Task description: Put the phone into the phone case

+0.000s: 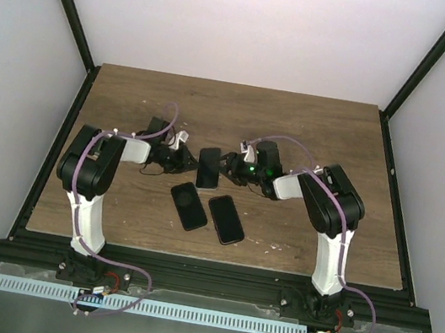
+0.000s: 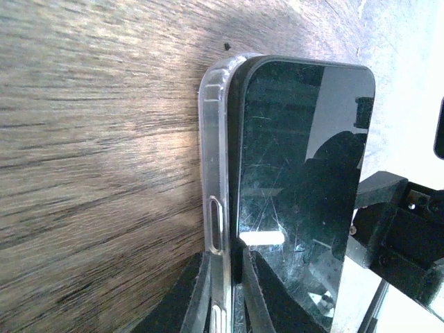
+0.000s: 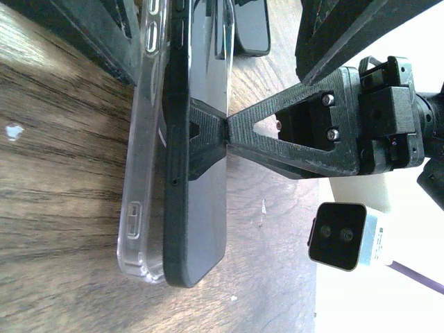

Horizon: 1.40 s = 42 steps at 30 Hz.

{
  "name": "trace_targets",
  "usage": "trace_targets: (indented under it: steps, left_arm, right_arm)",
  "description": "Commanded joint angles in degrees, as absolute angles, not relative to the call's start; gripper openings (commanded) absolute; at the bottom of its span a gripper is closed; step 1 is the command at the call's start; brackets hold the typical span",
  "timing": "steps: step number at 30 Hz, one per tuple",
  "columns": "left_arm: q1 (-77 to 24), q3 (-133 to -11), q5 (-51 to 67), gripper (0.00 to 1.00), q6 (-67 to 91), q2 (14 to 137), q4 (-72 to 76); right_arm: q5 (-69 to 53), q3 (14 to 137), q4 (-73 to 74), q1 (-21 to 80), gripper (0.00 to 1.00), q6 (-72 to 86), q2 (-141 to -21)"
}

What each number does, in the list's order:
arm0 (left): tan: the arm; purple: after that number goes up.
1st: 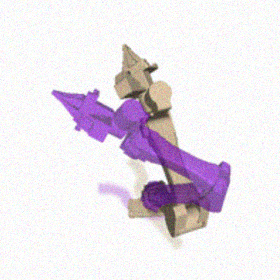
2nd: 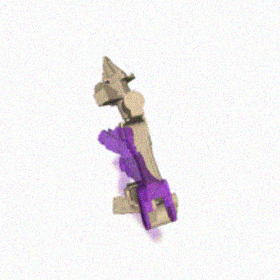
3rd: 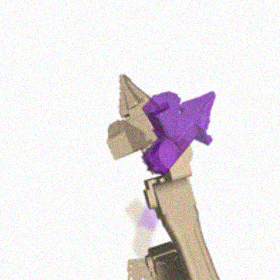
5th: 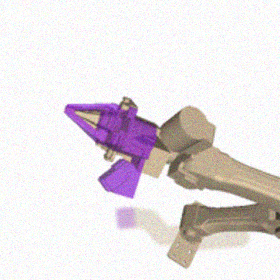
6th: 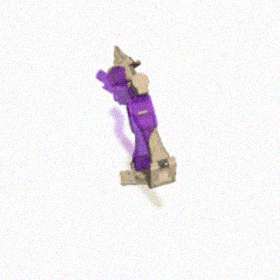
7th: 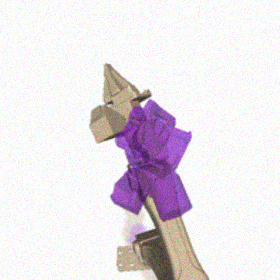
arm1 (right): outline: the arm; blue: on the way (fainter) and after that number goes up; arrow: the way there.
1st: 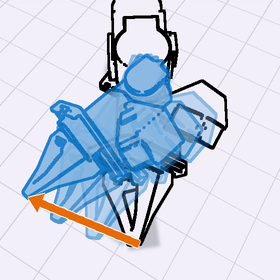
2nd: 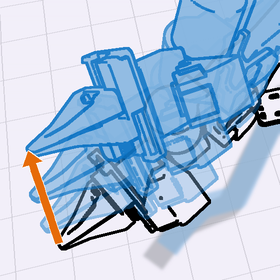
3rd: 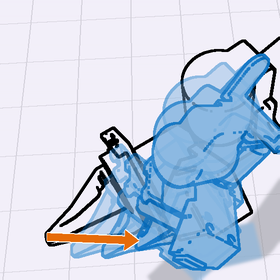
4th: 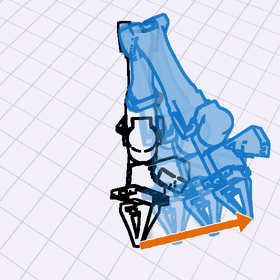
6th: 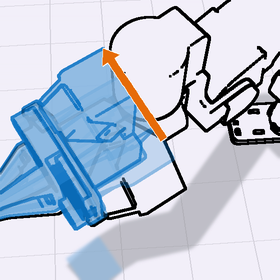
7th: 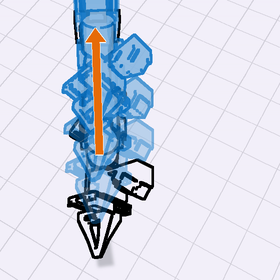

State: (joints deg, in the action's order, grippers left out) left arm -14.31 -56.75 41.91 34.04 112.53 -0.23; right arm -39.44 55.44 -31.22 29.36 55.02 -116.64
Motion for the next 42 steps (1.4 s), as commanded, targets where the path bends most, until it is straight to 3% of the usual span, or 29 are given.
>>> trace_targets:
  steps: [1,9,17,23,31,37,42]
  left_arm:
    - [-15.44,-54.69,39.62,0.13,33.70,114.78,-2.90]
    - [-15.38,-51.75,43.58,0.10,38.47,115.92,3.31]
    - [-15.42,-51.70,43.93,0.10,38.99,115.37,3.86]
    - [-15.43,-51.63,43.75,0.10,38.97,115.84,4.00]
    - [-14.52,-52.85,42.46,0.02,37.05,115.80,1.35]
    - [-13.68,-51.70,41.33,0.01,36.12,115.41,1.11]
    - [-13.63,-51.59,41.57,0.01,36.01,115.70,1.58]
  right_arm:
    - [-46.75,57.12,-40.96,31.93,0.61,59.09,-117.89]
    - [-46.41,57.73,-46.52,32.12,0.61,65.36,-119.68]
    - [-45.26,61.29,-36.99,33.05,0.60,62.88,-120.49]
    - [-49.33,59.73,-46.56,33.13,0.52,67.87,-121.87]
    - [-41.95,62.61,-25.32,33.33,0.55,55.43,-118.60]
    - [-33.04,61.73,-16.29,33.38,0.54,50.06,-117.12]
    - [-26.25,63.80,-9.77,33.77,0.60,45.91,-116.12]
